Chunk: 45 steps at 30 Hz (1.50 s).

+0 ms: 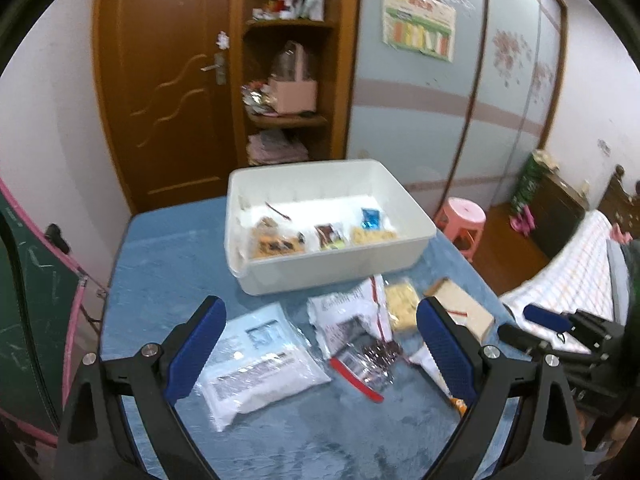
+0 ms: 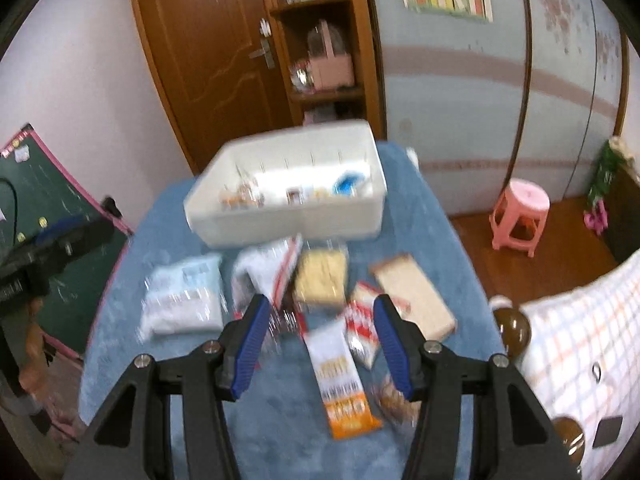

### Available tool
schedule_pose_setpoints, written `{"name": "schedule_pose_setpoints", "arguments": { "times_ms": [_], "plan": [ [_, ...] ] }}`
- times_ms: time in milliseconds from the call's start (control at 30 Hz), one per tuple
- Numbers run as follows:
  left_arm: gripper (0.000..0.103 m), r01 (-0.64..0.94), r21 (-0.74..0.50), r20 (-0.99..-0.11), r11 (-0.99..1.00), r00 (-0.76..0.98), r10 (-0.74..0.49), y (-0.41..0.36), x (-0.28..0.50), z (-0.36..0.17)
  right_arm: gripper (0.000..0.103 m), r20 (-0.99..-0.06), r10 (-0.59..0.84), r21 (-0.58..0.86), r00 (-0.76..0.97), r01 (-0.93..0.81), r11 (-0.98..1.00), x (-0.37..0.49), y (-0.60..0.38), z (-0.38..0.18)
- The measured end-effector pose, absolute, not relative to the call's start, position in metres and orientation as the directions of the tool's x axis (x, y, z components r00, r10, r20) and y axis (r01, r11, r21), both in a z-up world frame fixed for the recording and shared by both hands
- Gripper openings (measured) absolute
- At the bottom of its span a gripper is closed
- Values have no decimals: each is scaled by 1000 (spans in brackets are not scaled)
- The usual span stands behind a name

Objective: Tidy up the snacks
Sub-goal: 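Grasp the white-red chip bag with the left tool while the right grasps the orange oat stick bag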

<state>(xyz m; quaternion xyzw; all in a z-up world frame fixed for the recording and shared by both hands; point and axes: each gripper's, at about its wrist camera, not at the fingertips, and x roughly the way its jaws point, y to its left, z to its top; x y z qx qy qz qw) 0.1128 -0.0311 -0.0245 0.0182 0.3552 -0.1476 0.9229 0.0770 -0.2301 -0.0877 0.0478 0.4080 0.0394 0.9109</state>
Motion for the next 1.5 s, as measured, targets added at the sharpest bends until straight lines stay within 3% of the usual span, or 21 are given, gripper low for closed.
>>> {"name": "schedule_pose_setpoints", "arguments": {
  "times_ms": [167,367,867,1000,1200,1500],
  "plan": [
    [96,342,-110,-693,933,647,-319,-42,124,-63,55,-786,88,102,612,-12,995,70,-237,-128],
    [96,368,-78,-750,927,591,-297,-52,139,-101,55,-821,96,118,562,2,993,73,-239,-161],
    [96,500,72,-757,863,591,-279,-68,151,-125,54,-869,90,51,486,-93,994,90,-213,-202],
    [96,521,89,-764,849,582,-278,-70,161,-126,43,-877,43,-15,479,-117,993,92,-206,-209],
    [96,591,102,-784,800,543,-301,-78,181,-128,41,-869,50,-29,492,-152,988,92,-203,-211],
    [96,708,119,-827,696,459,-325,-100,203,-143,39,-839,172,117,517,-136,984,92,-225,-192]
  ]
}}
